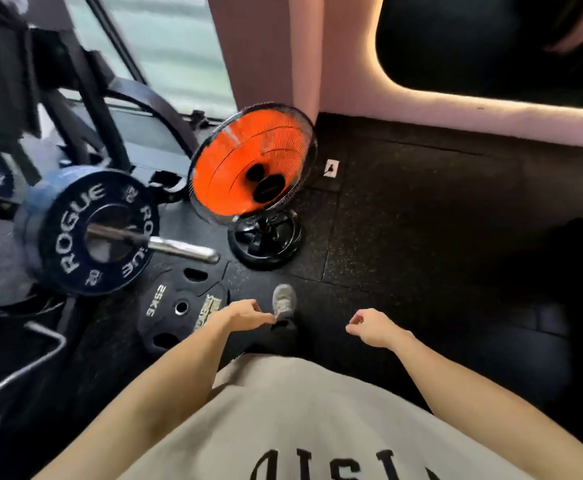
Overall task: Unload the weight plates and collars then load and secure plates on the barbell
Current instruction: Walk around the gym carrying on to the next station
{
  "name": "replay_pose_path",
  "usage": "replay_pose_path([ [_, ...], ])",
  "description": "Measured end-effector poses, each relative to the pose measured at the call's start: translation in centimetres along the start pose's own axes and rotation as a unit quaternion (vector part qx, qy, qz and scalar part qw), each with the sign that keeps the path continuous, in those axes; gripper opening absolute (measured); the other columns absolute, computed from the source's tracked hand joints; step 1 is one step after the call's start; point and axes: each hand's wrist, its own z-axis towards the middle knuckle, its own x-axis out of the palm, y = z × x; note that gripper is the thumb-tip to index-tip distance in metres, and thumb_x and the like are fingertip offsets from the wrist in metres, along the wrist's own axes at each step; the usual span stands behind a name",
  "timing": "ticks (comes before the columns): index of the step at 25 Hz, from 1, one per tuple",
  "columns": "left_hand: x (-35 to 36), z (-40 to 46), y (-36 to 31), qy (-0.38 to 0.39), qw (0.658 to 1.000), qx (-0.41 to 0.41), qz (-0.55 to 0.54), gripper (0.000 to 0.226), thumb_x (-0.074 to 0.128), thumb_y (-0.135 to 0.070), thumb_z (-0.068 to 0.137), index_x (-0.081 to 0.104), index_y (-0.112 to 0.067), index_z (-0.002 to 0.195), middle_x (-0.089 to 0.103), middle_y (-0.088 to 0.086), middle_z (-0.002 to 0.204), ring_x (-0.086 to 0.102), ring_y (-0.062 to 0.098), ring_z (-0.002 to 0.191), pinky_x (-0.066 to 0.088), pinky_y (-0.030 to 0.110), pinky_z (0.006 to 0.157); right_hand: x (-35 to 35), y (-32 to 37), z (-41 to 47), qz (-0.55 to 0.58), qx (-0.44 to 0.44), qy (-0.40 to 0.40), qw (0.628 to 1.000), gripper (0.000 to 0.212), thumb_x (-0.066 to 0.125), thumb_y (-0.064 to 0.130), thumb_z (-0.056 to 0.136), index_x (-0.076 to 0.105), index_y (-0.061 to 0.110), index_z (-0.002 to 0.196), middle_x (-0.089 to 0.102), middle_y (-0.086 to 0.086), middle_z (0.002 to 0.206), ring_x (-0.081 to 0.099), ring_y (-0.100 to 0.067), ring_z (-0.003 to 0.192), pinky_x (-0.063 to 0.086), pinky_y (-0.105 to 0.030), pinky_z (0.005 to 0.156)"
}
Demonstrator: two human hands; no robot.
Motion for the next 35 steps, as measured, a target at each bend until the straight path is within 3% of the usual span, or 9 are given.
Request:
replay_pose_path([
  [4, -8.2, 8.0, -5.9, 0.019, 0.999, 0.037, 0.034, 0.056, 0.059, -0.062, 0.085, 0.057, -0.018, 0.120, 0.059, 0.004, 0.129, 0.055, 0.022, 0.112, 0.043, 0.032, 0.088, -6.2, 0.9, 5.6, 0.017, 0.051, -0.007, 0.999, 0.025, 0.061, 0.034, 0.092, 0.064, 0.018, 0.110, 0.066, -0.003, 0.112, 0.061, -0.018, 0.102, 0.049, -0.033, 0.092],
  [12, -23.6, 19.1, -21.3, 0.039, 0.989, 0.089, 0.112, 0.052, 0.063, -0.059, 0.085, 0.062, -0.021, 0.121, 0.058, -0.001, 0.116, 0.055, 0.022, 0.115, 0.041, 0.030, 0.086, -24.4, 3.3, 14.1, 0.146, 0.107, -0.120, 0.976, 0.022, 0.064, 0.033, 0.090, 0.067, 0.017, 0.106, 0.066, -0.003, 0.106, 0.062, -0.021, 0.101, 0.047, -0.031, 0.089],
  [17, -28.3, 26.2, -31.6, 0.053, 0.978, 0.103, 0.171, 0.051, 0.063, -0.055, 0.087, 0.061, -0.019, 0.123, 0.060, 0.005, 0.126, 0.057, 0.023, 0.115, 0.045, 0.031, 0.095, -32.3, 0.7, 20.1, 0.181, 0.119, -0.102, 0.971, 0.012, 0.064, 0.035, 0.091, 0.063, 0.023, 0.094, 0.065, -0.001, 0.100, 0.062, -0.020, 0.100, 0.047, -0.030, 0.084],
  [20, -31.2, 30.4, -40.2, 0.058, 0.975, 0.119, 0.176, 0.050, 0.064, -0.057, 0.086, 0.059, -0.020, 0.119, 0.059, 0.003, 0.123, 0.056, 0.021, 0.110, 0.046, 0.031, 0.091, -40.0, -3.0, 23.5, 0.222, 0.123, -0.109, 0.961, 0.021, 0.064, 0.032, 0.092, 0.065, 0.017, 0.106, 0.065, -0.003, 0.108, 0.061, -0.020, 0.101, 0.047, -0.030, 0.083],
  [23, -34.3, 32.7, -49.6, 0.064, 0.966, 0.154, 0.197, 0.048, 0.063, -0.057, 0.087, 0.058, -0.022, 0.118, 0.058, 0.000, 0.120, 0.052, 0.017, 0.104, 0.042, 0.030, 0.088, -47.5, -6.6, 24.5, 0.278, 0.147, -0.149, 0.937, 0.023, 0.063, 0.030, 0.093, 0.066, 0.016, 0.111, 0.065, -0.003, 0.111, 0.060, -0.018, 0.103, 0.049, -0.031, 0.089],
  [26, -35.9, 34.8, -58.2, 0.091, 0.950, 0.192, 0.228, 0.047, 0.063, -0.058, 0.087, 0.058, -0.024, 0.120, 0.058, 0.001, 0.122, 0.054, 0.018, 0.109, 0.043, 0.032, 0.094, -52.4, -9.9, 24.5, 0.339, 0.168, -0.175, 0.909, 0.022, 0.062, 0.031, 0.093, 0.065, 0.020, 0.112, 0.064, 0.000, 0.108, 0.059, -0.014, 0.099, 0.049, -0.032, 0.090],
  [32, -35.9, 38.3, -72.9, 0.162, 0.888, 0.257, 0.345, 0.047, 0.065, -0.057, 0.084, 0.056, -0.032, 0.124, 0.056, -0.003, 0.129, 0.052, 0.017, 0.116, 0.042, 0.036, 0.100, -54.7, -13.7, 23.1, 0.432, 0.259, -0.221, 0.835, 0.028, 0.059, 0.031, 0.095, 0.060, 0.015, 0.118, 0.059, 0.001, 0.102, 0.056, -0.014, 0.092, 0.045, -0.028, 0.080],
  [35, -34.8, 39.5, -79.2, 0.181, 0.835, 0.294, 0.428, 0.046, 0.066, -0.056, 0.084, 0.057, -0.033, 0.123, 0.056, -0.003, 0.126, 0.053, 0.016, 0.114, 0.041, 0.035, 0.096, -54.1, -14.1, 22.2, 0.502, 0.312, -0.254, 0.765, 0.029, 0.059, 0.031, 0.095, 0.061, 0.014, 0.118, 0.062, -0.002, 0.106, 0.058, -0.016, 0.093, 0.047, -0.029, 0.081],
])
